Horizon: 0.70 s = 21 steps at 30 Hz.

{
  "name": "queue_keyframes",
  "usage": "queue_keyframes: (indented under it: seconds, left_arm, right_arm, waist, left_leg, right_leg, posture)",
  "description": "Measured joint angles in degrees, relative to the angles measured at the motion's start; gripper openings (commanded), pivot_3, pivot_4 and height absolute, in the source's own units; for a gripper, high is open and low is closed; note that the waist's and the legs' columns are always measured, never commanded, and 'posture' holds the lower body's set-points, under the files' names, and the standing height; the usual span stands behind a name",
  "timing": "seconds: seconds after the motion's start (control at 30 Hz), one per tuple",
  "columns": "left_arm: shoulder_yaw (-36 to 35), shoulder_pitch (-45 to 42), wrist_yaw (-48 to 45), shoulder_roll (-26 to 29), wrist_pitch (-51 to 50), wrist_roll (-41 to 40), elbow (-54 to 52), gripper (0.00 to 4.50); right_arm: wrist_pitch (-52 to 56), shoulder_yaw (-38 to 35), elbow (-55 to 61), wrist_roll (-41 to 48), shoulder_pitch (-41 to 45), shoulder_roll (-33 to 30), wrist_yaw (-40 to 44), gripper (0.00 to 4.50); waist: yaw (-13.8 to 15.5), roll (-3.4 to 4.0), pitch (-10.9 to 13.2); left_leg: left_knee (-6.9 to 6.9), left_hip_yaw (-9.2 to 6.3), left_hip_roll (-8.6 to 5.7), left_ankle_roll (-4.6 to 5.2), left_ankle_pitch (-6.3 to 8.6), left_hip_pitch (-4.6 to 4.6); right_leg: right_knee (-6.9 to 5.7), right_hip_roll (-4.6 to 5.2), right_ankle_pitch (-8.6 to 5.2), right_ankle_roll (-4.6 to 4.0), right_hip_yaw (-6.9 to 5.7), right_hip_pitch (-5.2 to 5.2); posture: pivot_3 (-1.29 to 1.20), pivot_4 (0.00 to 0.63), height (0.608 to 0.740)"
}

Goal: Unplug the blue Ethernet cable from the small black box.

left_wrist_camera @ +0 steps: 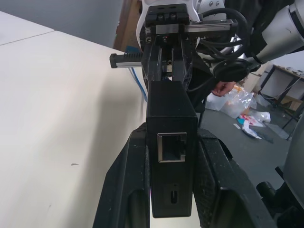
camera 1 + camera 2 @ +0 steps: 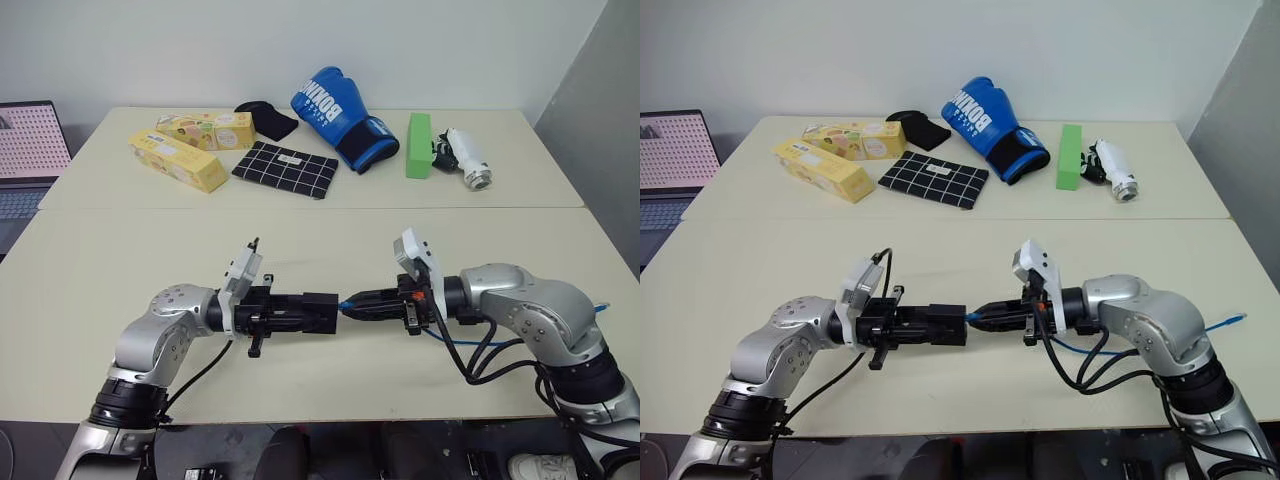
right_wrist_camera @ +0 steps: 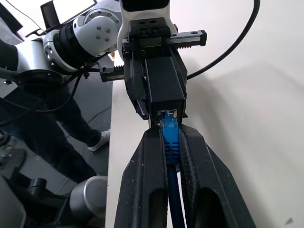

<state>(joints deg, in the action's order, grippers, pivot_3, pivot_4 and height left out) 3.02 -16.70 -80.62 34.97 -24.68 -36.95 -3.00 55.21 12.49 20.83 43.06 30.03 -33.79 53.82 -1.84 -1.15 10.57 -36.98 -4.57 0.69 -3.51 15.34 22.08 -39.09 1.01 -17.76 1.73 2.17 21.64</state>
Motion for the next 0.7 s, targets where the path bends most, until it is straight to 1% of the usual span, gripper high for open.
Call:
queue_keyframes:
  seconds: [0.23, 0.33, 0.43, 0.53, 0.6, 0.63, 0.67, 0.7]
  left_arm:
    - [-1.77, 3.74, 0.71, 1.99, 0.32, 0.26, 0.19, 0.78]
    - [-3.69, 5.26, 2.22, 2.15, 0.3, 0.25, 0.37, 0.78]
    - [-5.33, 5.76, 4.83, 2.08, 0.05, 0.17, 0.37, 0.78]
    - [-6.09, 6.54, 7.66, 1.33, -0.21, 0.16, 0.07, 0.78]
    - [-6.15, 6.94, 8.98, 0.9, -0.35, 0.22, -0.08, 0.78]
    - [-6.14, 7.25, 10.45, 0.82, -1.39, 0.23, -0.65, 0.78]
    - [-6.1, 7.25, 10.65, 0.74, -1.49, 0.23, -0.81, 0.78]
    - [-6.04, 7.32, 11.38, 0.61, -1.85, 0.21, -1.4, 0.78]
  right_arm:
    - [1.35, -3.46, -3.05, 0.48, -0.78, -4.05, 1.04, 0.06]
    - [-0.65, -4.61, -5.29, -1.65, -1.85, -4.14, 0.24, 0.06]
    - [-8.91, -4.74, -11.86, -9.41, -1.17, 0.11, -6.33, 0.06]
    - [-21.55, -3.89, -23.48, -21.6, 2.25, 6.07, -16.94, 0.06]
    - [-26.37, -3.78, -29.44, -26.07, 4.49, 8.75, -21.61, 0.06]
    - [-30.21, -3.72, -36.02, -29.59, 6.96, 11.5, -25.17, 0.06]
    - [-30.65, -3.71, -37.01, -30.1, 7.32, 11.89, -25.61, 0.06]
    - [-32.17, -3.41, -39.56, -31.42, 7.99, 12.71, -26.62, 0.41]
  waist:
    - [0.02, 0.0, 0.0]
    - [0.01, 0.0, 0.0]
    - [-0.09, 0.0, 0.0]
    - [-0.14, 0.0, 0.0]
    - [-0.14, 0.0, 0.0]
    - [-0.16, 0.0, 0.0]
    - [-0.17, 0.0, 0.0]
    - [-0.17, 0.0, 0.0]
  left_leg:
    - [0.0, -0.01, 0.01, 0.01, 0.0, 0.01]
    - [0.0, 0.0, 0.01, 0.01, 0.0, 0.01]
    - [0.0, 0.05, 0.01, 0.0, 0.0, -0.02]
    - [0.01, 0.14, 0.0, 0.0, 0.0, -0.01]
    - [0.02, 0.15, 0.03, -0.01, -0.01, 0.08]
    - [0.01, 0.17, 0.03, -0.01, -0.01, 0.21]
    - [0.0, 0.19, 0.03, -0.02, -0.01, 0.28]
    - [-0.01, 0.17, 0.05, -0.03, -0.02, 0.46]
  right_leg:
    - [0.01, 0.01, 0.0, 0.0, 0.0, 0.01]
    - [0.01, 0.01, 0.0, 0.0, 0.0, 0.01]
    - [-0.03, 0.0, 0.01, 0.01, 0.03, 0.03]
    - [-0.1, 0.0, 0.01, 0.01, 0.1, 0.13]
    - [-0.11, 0.01, 0.01, 0.01, 0.12, 0.22]
    - [-0.1, 0.01, 0.01, 0.0, 0.12, 0.32]
    - [-0.11, 0.02, 0.01, 0.0, 0.14, 0.38]
    - [-0.18, 0.05, 0.02, 0.0, 0.13, 0.57]
  posture:
    - [0.0, 0.15, 0.74]
    - [0.0, 0.15, 0.74]
    - [0.0, 0.15, 0.74]
    - [0.0, 0.15, 0.74]
    - [0.0, 0.15, 0.74]
    - [0.0, 0.15, 0.74]
    - [0.0, 0.15, 0.74]
    - [0.0, 0.15, 0.74]
